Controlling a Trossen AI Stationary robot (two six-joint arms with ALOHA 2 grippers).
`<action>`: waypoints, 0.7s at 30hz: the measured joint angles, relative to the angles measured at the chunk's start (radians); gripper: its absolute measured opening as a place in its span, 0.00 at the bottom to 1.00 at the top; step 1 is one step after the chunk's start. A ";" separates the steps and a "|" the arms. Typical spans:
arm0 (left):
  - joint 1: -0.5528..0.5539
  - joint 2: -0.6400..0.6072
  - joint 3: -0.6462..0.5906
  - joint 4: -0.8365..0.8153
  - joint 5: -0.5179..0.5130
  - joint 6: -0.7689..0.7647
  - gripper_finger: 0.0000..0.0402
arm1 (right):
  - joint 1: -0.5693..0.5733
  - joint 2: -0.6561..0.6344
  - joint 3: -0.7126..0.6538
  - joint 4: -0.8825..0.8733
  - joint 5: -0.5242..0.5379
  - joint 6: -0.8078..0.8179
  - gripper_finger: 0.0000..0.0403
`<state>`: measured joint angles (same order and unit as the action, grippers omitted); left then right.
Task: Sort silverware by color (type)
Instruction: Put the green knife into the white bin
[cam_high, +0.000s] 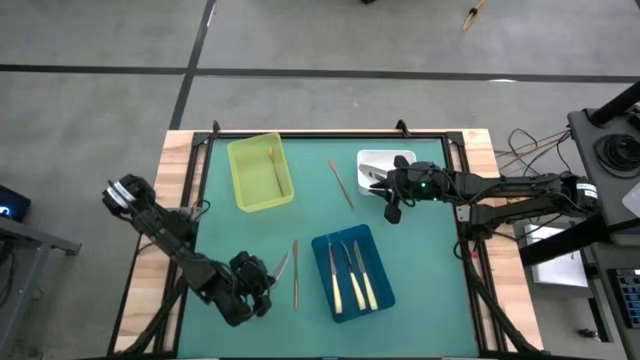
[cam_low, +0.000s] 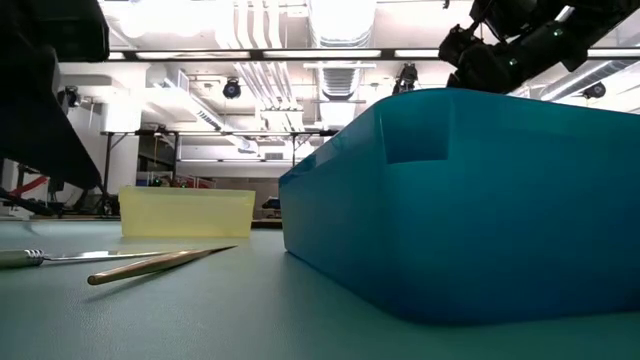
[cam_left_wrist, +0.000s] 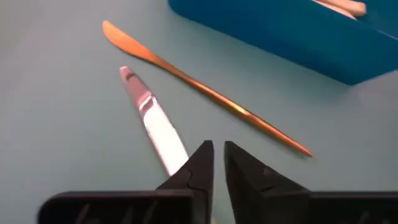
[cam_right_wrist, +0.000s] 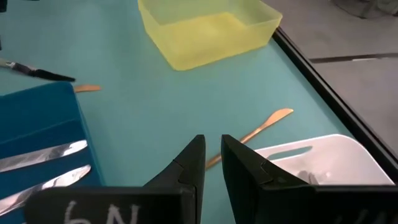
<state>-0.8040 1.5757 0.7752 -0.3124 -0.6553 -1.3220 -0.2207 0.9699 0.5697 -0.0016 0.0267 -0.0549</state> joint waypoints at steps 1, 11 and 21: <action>0.001 0.006 0.012 -0.001 0.006 0.011 0.07 | 0.000 0.000 0.000 0.001 0.000 -0.001 0.11; 0.010 0.098 0.152 -0.260 0.006 -0.058 0.46 | 0.000 0.000 0.000 0.028 0.003 -0.034 0.11; 0.004 0.150 0.170 -0.282 0.005 -0.112 0.60 | 0.000 0.000 0.000 0.037 0.002 -0.036 0.11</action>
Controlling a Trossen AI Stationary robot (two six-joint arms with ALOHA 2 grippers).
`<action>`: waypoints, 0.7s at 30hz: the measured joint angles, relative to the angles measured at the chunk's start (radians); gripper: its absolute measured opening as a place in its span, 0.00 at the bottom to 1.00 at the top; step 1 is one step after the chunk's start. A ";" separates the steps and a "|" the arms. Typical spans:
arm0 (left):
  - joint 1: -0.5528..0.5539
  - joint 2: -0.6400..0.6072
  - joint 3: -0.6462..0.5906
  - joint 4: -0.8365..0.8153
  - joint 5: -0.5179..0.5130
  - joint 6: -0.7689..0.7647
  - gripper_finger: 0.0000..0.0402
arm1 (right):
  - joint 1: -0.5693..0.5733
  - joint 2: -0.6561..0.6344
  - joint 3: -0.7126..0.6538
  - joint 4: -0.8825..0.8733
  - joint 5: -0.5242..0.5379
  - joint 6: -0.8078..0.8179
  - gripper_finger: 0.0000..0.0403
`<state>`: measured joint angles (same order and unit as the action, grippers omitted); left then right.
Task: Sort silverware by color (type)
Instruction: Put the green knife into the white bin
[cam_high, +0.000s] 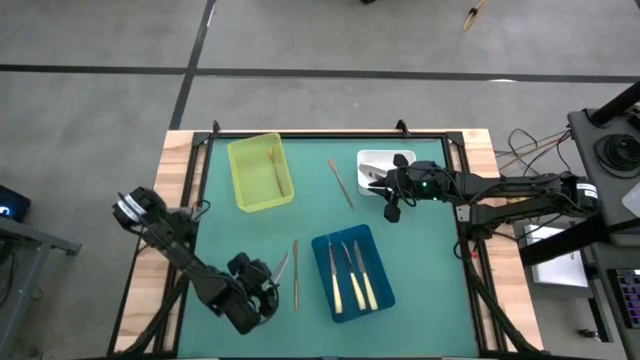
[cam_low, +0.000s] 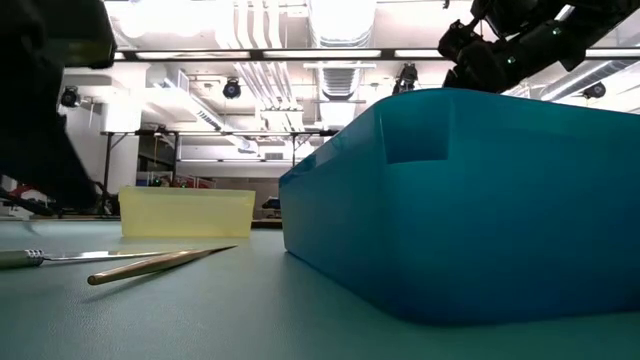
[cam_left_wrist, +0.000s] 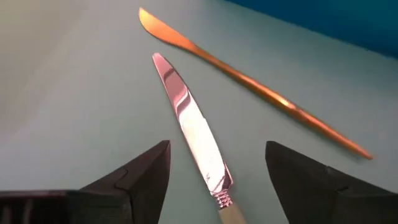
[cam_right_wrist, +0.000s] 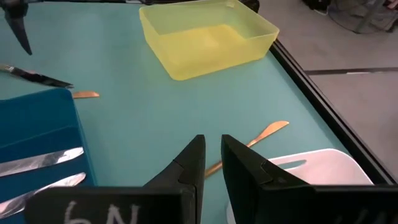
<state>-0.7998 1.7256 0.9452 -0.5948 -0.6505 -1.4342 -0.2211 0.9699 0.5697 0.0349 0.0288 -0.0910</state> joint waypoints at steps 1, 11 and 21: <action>-0.001 0.009 0.000 0.005 0.006 0.000 0.60 | 0.000 0.000 0.000 0.001 0.000 0.000 0.11; -0.009 0.084 0.001 0.036 0.057 -0.012 0.57 | 0.000 0.000 0.000 0.001 0.000 0.000 0.11; -0.010 0.132 0.004 0.053 0.077 -0.054 0.55 | 0.000 0.000 0.000 0.000 0.000 0.000 0.11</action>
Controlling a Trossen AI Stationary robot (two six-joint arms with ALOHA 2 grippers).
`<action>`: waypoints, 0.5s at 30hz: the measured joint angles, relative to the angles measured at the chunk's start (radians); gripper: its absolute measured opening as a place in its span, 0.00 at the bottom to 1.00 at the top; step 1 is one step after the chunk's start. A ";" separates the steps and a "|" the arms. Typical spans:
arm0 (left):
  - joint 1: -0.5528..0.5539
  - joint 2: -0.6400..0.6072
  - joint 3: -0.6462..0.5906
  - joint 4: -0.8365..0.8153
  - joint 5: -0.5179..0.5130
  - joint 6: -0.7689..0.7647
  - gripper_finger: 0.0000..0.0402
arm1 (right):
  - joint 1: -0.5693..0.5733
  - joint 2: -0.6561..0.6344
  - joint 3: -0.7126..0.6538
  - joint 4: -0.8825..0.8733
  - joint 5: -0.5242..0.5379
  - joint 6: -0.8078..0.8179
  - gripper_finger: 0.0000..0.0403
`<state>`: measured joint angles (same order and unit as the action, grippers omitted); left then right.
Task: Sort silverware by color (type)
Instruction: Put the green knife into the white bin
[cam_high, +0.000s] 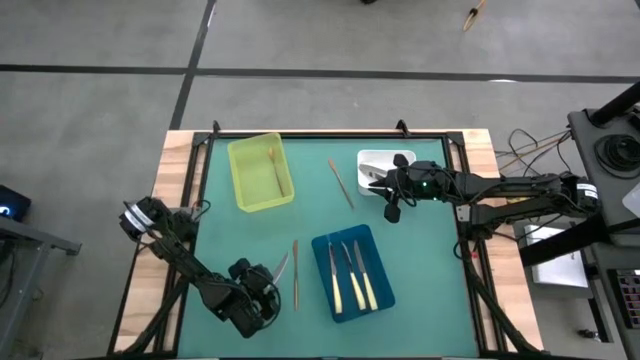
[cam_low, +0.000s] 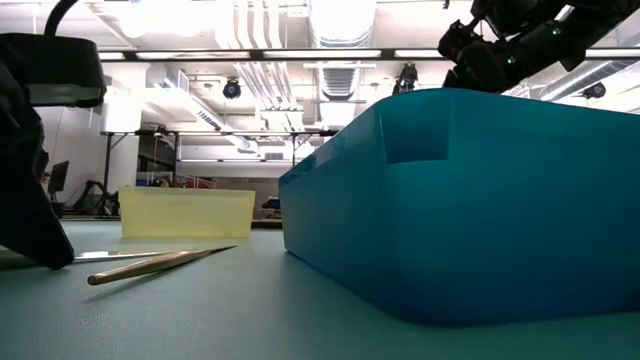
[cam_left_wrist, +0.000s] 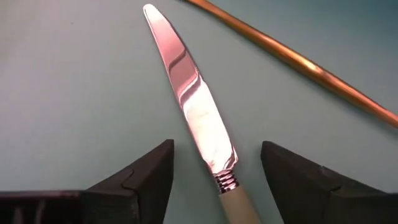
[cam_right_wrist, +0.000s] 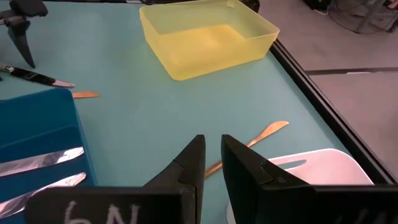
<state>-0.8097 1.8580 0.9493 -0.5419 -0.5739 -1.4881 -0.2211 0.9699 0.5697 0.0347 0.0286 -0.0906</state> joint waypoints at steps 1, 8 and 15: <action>0.000 0.000 0.000 0.000 0.001 -0.003 0.53 | 0.000 0.000 0.000 0.000 0.000 0.000 0.11; 0.001 0.001 -0.002 0.005 0.010 -0.014 0.40 | 0.000 0.000 0.000 0.000 0.000 0.000 0.11; 0.001 0.002 -0.002 0.012 0.009 -0.025 0.31 | 0.000 0.000 0.000 0.000 0.000 0.000 0.11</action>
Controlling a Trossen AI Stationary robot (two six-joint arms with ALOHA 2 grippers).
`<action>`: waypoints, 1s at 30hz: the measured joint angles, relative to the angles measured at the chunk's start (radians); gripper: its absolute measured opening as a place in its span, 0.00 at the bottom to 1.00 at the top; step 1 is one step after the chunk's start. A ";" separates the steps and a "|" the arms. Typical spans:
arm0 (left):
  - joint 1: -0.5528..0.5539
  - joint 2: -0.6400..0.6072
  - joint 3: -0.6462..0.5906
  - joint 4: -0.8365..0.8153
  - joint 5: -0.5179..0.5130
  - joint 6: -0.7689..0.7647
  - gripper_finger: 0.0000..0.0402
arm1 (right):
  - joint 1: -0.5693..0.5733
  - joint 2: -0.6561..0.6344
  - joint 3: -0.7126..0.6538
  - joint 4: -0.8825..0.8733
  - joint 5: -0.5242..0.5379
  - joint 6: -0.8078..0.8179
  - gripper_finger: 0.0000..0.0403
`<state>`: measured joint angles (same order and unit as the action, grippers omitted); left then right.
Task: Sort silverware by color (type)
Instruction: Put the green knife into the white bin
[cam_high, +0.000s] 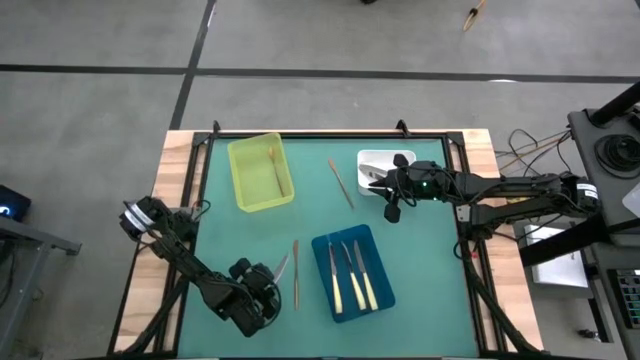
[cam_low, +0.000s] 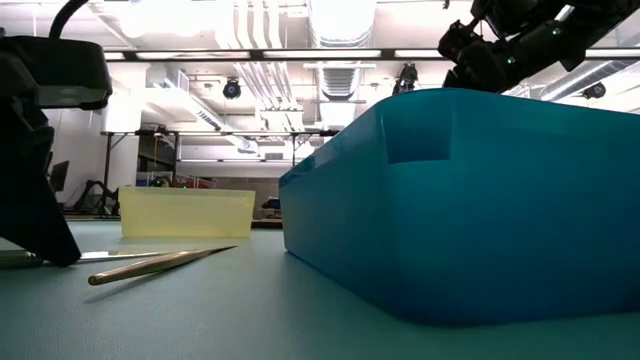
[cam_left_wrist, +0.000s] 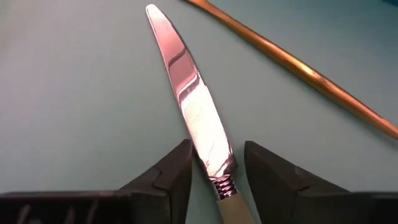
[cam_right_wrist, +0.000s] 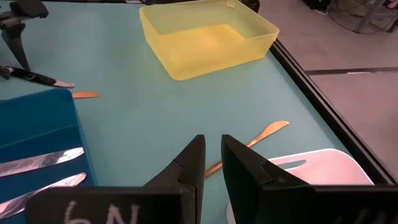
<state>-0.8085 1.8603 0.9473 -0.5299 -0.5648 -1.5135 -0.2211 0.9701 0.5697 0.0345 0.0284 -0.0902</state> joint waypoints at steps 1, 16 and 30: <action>0.000 0.000 0.000 0.001 0.000 0.000 0.30 | 0.000 0.000 0.000 0.000 0.000 0.000 0.11; 0.000 -0.009 0.000 -0.038 0.010 -0.047 0.11 | 0.000 0.000 0.000 0.000 0.000 0.000 0.11; -0.002 -0.054 -0.002 -0.111 0.036 -0.048 0.09 | 0.000 0.000 0.000 0.000 0.000 0.000 0.11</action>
<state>-0.8101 1.8062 0.9449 -0.6412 -0.5293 -1.5614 -0.2211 0.9701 0.5697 0.0348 0.0284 -0.0898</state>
